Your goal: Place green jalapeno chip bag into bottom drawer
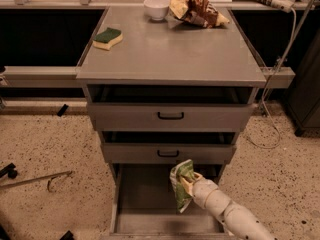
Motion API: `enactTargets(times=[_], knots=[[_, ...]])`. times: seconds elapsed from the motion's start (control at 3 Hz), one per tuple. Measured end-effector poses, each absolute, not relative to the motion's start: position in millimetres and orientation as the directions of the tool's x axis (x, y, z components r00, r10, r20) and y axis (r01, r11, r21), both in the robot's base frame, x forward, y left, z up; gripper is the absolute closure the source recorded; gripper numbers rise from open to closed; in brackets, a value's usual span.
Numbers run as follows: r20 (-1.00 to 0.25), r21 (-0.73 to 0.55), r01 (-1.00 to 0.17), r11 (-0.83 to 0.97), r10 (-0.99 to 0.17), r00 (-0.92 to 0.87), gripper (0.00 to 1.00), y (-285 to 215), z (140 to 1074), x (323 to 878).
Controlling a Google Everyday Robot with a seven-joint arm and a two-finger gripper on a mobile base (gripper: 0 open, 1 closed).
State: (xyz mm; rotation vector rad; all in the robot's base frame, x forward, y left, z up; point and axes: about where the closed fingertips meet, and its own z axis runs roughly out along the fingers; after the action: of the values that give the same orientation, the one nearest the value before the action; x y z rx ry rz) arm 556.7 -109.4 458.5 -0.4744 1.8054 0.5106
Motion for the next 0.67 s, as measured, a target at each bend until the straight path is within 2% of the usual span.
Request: enactTargets(times=[0.67], knots=[[-0.956,0.123,-0.541,0.832,-0.047,-0.289,1.0,-112,444,557]])
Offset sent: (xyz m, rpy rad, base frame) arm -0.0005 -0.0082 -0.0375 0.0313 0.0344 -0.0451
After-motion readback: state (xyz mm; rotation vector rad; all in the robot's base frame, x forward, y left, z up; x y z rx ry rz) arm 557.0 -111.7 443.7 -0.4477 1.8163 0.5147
